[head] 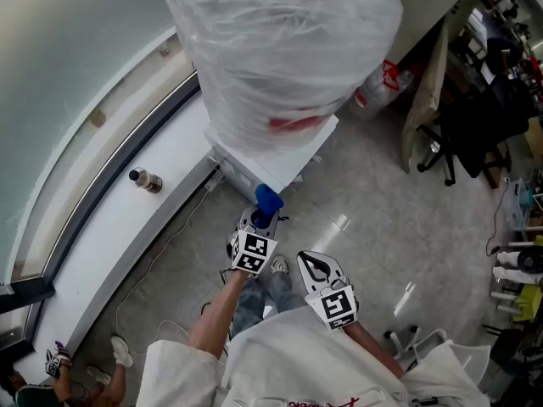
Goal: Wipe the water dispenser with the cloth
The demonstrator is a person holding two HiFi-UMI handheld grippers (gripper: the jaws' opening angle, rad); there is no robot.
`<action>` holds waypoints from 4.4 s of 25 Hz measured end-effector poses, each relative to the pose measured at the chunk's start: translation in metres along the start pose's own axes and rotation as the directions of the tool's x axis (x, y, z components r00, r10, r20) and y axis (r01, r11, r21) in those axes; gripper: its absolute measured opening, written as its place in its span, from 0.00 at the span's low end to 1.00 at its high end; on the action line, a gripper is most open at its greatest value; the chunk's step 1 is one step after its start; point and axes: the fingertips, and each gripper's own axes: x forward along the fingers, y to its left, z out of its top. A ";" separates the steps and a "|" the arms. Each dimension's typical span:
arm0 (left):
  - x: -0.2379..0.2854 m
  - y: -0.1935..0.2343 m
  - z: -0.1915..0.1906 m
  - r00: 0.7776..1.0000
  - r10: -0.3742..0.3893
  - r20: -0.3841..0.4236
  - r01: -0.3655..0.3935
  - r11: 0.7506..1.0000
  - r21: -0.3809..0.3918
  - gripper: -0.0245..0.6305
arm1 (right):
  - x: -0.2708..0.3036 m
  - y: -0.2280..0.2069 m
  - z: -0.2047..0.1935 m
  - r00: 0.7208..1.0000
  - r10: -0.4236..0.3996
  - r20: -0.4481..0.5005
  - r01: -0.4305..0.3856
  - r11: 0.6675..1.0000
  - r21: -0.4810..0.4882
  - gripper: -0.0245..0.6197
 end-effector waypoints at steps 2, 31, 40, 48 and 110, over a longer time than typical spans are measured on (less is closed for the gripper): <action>-0.007 0.009 -0.002 1.000 0.021 0.011 -0.021 0.999 -0.026 0.13 | 0.000 0.000 0.001 1.000 0.001 0.003 -0.001 1.000 0.003 0.06; 0.017 0.244 -0.024 0.947 0.262 -0.185 -0.266 0.964 -0.001 0.13 | 0.023 -0.022 0.004 0.999 -0.013 -0.046 0.014 1.000 0.017 0.06; 0.015 0.161 -0.033 0.974 0.161 -0.162 -0.155 0.987 0.047 0.13 | 0.023 -0.012 0.004 0.999 0.007 -0.037 -0.007 1.000 0.011 0.06; 0.014 0.056 -0.029 0.992 0.042 -0.119 -0.037 0.998 0.049 0.13 | 0.013 -0.006 -0.005 0.999 0.008 -0.034 -0.007 1.000 0.018 0.06; 0.026 0.036 -0.053 0.986 0.012 -0.167 -0.001 0.998 0.068 0.13 | -0.001 -0.001 -0.026 0.999 0.012 -0.052 -0.010 0.999 0.031 0.06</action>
